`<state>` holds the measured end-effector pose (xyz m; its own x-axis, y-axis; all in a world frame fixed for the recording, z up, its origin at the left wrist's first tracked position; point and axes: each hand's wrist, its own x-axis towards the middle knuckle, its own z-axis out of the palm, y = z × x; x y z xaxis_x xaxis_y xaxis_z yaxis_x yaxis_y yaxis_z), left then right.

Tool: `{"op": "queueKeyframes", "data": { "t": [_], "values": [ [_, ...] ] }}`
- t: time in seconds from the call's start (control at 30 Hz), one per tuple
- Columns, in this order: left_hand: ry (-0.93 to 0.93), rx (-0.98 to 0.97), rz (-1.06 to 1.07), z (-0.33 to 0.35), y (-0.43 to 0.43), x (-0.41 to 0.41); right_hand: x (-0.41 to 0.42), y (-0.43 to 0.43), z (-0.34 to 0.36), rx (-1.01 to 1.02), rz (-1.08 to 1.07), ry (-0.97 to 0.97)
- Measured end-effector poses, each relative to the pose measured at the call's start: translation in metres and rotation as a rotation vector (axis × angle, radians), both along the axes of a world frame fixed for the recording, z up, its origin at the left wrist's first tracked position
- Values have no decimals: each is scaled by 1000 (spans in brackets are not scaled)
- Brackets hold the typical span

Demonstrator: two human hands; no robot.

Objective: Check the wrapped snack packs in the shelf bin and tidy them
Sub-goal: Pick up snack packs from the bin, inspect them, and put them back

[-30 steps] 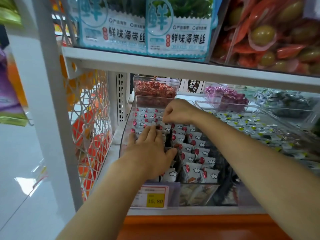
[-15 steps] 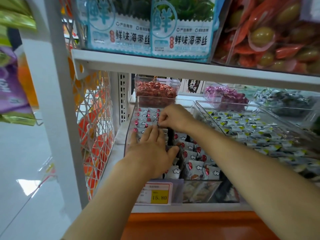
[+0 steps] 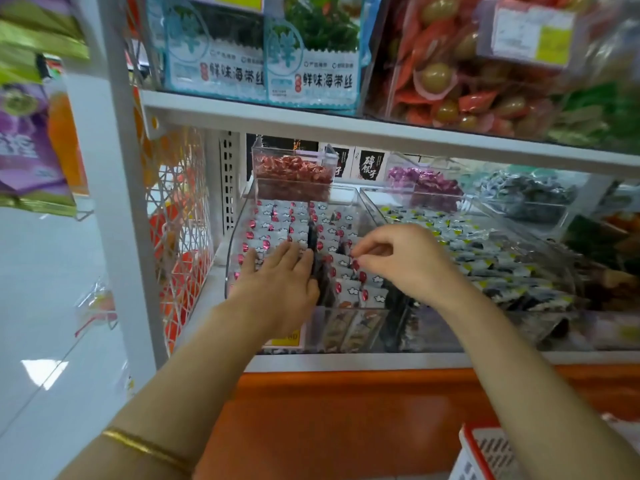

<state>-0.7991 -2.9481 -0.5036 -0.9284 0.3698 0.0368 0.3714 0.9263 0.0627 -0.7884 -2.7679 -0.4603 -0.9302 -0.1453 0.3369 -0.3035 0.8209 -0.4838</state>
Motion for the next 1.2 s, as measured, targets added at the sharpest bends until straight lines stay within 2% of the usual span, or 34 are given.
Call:
{"op": "queueKeyframes", "data": {
  "t": [0.07, 0.17, 0.23, 0.3, 0.4, 0.5, 0.57, 0.67, 0.8, 0.87, 1.0, 1.1, 1.2],
  "values": [
    [-5, 13, 21, 0, 0, 0, 5, -5, -4, 134, 27, 18],
    [34, 14, 16, -3, 1, 3, 8, -16, -13, 460, 21, 111],
    [53, 22, 2, -3, 1, 5, 8, -19, -15, 521, 43, 145],
    [60, 136, 6, 0, 0, 8, 9, -16, -11, 351, 78, 122],
    [167, 382, -25, 11, -1, 11, 14, 0, 4, -102, 99, 79],
    [238, 622, -99, 23, 2, 18, 20, 20, 7, -414, -4, 239],
    [238, 641, -149, 25, 5, 23, 24, 28, 0, -563, -75, 297],
    [182, 734, -180, 24, 11, 25, 27, 31, -10, -830, -103, 256],
    [-3, 1083, -117, 26, 18, 20, 28, 27, -16, -1143, -68, 129],
    [-175, 1317, -33, 27, 19, 17, 30, 25, -19, -1218, -20, 72],
    [-434, 1715, 65, 31, 18, 15, 33, 25, -19, -1189, 42, 3],
    [-459, 1826, 114, 33, 18, 13, 33, 26, -18, -1307, 106, -79],
    [-415, 1820, 131, 31, 17, 12, 32, 28, -19, -1353, 140, -134]
  ]
}}
